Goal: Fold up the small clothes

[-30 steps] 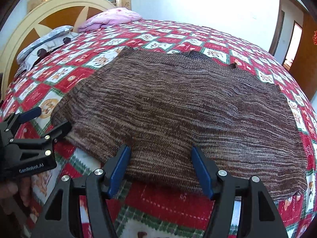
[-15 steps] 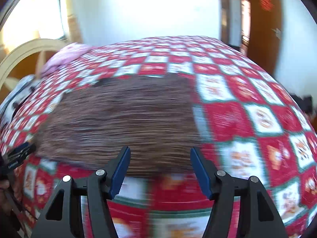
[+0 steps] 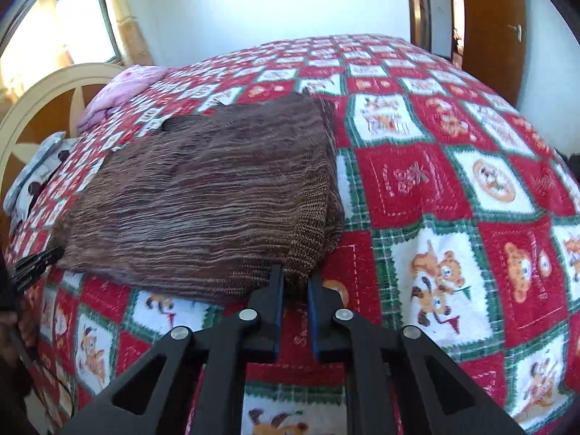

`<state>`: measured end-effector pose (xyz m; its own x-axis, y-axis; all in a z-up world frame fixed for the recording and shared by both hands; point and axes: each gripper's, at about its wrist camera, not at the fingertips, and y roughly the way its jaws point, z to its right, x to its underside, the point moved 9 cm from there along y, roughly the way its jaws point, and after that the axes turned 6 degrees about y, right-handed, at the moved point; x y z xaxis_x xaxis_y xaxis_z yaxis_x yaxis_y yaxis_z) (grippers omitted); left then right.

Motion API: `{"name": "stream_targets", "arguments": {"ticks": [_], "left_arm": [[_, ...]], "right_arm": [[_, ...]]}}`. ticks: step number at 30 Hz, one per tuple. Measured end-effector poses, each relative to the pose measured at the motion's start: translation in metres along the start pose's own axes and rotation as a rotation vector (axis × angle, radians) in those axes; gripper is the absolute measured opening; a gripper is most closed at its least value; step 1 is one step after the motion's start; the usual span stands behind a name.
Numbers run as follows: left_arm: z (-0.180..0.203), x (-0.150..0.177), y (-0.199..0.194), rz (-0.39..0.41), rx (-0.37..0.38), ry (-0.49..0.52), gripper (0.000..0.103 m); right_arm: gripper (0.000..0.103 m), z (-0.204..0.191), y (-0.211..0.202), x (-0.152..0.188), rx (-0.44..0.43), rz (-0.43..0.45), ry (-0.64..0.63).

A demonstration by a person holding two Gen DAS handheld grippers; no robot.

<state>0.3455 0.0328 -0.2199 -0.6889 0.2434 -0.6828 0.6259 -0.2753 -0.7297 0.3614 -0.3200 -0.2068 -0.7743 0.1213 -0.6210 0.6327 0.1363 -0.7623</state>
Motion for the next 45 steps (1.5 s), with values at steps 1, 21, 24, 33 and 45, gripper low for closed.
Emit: {"name": "stream_targets", "arguments": {"ticks": [1, 21, 24, 33, 45], "left_arm": [[-0.001, 0.0, -0.003, -0.008, 0.018, -0.006, 0.011], [-0.018, -0.005, -0.013, 0.024, -0.099, 0.036, 0.085], [-0.04, -0.006, -0.028, 0.074, -0.165, 0.024, 0.094], [-0.112, -0.019, -0.015, 0.04, -0.311, -0.084, 0.096], [-0.131, -0.037, 0.005, 0.0, -0.366, -0.083, 0.1]], "right_arm": [[0.008, -0.002, -0.005, 0.001, 0.003, -0.005, -0.017], [0.058, 0.001, -0.022, 0.015, 0.139, -0.007, -0.108], [0.058, -0.027, -0.035, 0.007, 0.131, 0.046, -0.183], [0.058, -0.211, -0.015, 0.019, -0.075, 0.126, -0.576], [0.058, -0.349, 0.047, 0.045, -0.122, 0.129, -0.79]]}}
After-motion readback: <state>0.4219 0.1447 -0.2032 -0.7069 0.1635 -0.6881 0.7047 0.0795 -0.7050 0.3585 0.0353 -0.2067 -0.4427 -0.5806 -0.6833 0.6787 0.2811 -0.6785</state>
